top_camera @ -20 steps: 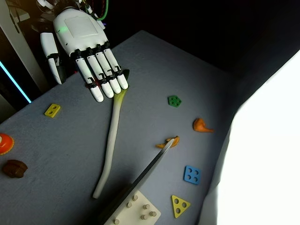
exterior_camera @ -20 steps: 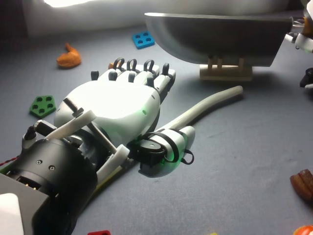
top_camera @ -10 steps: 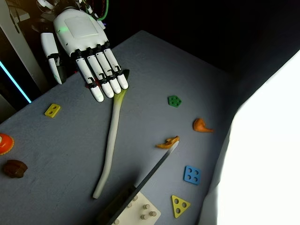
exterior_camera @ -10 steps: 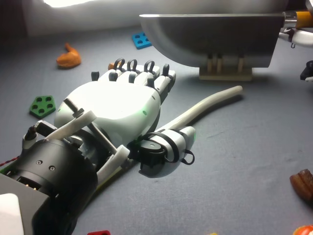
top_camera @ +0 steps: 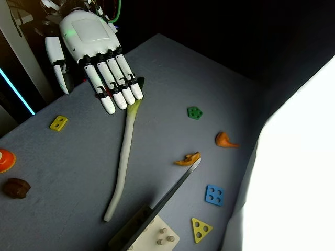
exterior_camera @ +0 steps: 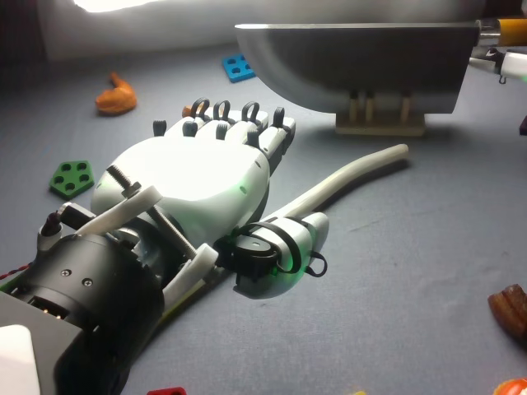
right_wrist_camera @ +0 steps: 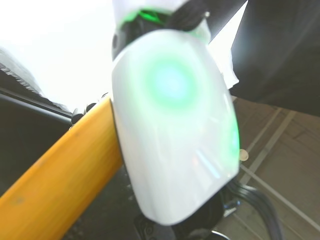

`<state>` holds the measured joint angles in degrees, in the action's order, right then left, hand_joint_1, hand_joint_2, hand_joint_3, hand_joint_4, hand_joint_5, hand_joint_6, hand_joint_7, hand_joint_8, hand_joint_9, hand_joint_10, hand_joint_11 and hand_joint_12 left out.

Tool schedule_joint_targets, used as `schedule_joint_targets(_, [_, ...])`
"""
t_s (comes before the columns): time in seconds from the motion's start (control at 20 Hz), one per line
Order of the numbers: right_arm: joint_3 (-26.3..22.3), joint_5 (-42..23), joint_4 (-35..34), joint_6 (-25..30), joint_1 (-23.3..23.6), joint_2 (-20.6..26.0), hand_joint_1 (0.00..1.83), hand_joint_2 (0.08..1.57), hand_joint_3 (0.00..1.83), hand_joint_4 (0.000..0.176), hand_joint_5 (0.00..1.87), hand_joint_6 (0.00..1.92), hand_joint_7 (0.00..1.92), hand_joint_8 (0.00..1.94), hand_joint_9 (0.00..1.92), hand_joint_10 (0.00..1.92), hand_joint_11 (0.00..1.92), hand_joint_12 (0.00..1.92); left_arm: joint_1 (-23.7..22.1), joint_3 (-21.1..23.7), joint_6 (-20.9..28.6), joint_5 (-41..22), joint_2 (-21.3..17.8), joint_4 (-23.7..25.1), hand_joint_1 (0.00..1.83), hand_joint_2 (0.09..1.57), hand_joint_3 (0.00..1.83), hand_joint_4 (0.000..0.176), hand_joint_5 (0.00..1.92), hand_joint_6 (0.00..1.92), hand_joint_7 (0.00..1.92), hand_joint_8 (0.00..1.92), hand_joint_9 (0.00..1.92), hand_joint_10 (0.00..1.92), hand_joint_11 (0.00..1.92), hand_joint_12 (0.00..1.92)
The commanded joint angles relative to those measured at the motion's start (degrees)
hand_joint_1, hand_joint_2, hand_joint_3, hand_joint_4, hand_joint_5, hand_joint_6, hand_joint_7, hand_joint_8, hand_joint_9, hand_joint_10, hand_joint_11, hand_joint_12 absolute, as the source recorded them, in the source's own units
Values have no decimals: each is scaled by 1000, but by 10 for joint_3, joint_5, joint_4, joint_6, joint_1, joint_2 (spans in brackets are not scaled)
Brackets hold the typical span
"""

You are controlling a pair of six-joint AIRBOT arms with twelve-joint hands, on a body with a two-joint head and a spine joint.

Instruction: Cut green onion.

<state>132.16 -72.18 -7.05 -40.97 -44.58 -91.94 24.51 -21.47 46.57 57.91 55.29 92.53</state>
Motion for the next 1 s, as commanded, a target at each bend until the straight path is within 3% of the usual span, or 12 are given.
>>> schedule_joint_targets(0.0, [5,-62,-31,4,-1,11,814,826,0,86,0,0,0,0,0,0,0,0,-7,2,1,16,-1,51,47,1416,0,0,29,8,23,8,12,5,0,0])
schedule_joint_targets(0.75, [5,-61,36,70,-24,63,864,834,0,83,0,0,0,0,0,0,0,0,-25,0,1,30,0,49,91,1408,0,0,34,3,11,1,2,1,0,0])
schedule_joint_targets(0.95, [5,-61,68,96,-35,83,960,857,7,85,0,0,0,0,0,0,0,0,-24,-1,1,36,0,43,66,1412,0,0,24,4,7,2,1,0,0,0])
